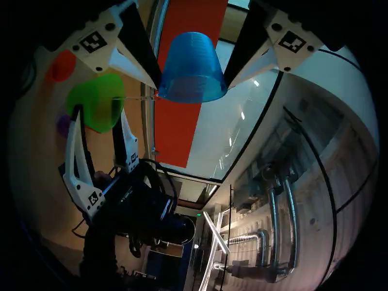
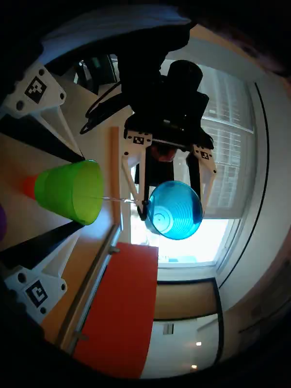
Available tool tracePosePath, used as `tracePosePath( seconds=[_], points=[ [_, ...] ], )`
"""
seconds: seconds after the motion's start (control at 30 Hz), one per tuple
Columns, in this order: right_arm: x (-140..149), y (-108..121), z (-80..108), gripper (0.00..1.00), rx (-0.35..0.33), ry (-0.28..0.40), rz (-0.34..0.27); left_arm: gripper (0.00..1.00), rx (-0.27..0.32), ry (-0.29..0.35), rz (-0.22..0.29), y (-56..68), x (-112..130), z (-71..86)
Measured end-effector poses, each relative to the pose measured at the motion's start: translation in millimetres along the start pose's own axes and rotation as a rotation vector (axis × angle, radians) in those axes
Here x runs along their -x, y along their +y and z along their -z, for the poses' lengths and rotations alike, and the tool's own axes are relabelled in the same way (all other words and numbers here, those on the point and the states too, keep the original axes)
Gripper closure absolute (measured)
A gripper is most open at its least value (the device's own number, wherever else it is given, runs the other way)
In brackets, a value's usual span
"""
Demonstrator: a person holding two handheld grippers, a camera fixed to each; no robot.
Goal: Pour water
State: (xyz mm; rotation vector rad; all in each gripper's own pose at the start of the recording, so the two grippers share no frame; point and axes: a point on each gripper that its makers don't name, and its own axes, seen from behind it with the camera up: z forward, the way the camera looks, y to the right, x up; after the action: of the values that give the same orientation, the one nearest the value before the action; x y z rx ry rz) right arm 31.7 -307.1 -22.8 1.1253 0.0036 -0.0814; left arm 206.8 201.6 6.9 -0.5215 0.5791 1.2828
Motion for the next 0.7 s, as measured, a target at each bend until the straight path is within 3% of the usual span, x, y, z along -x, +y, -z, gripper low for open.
tracePosePath(
  seconds=[0.7],
  points=[
    [1.2,2.9,-0.1,0.09,0.007,-0.002,0.003,0.13,0.002,0.004,-0.071,-0.9,1.0,-5.8]
  ],
)
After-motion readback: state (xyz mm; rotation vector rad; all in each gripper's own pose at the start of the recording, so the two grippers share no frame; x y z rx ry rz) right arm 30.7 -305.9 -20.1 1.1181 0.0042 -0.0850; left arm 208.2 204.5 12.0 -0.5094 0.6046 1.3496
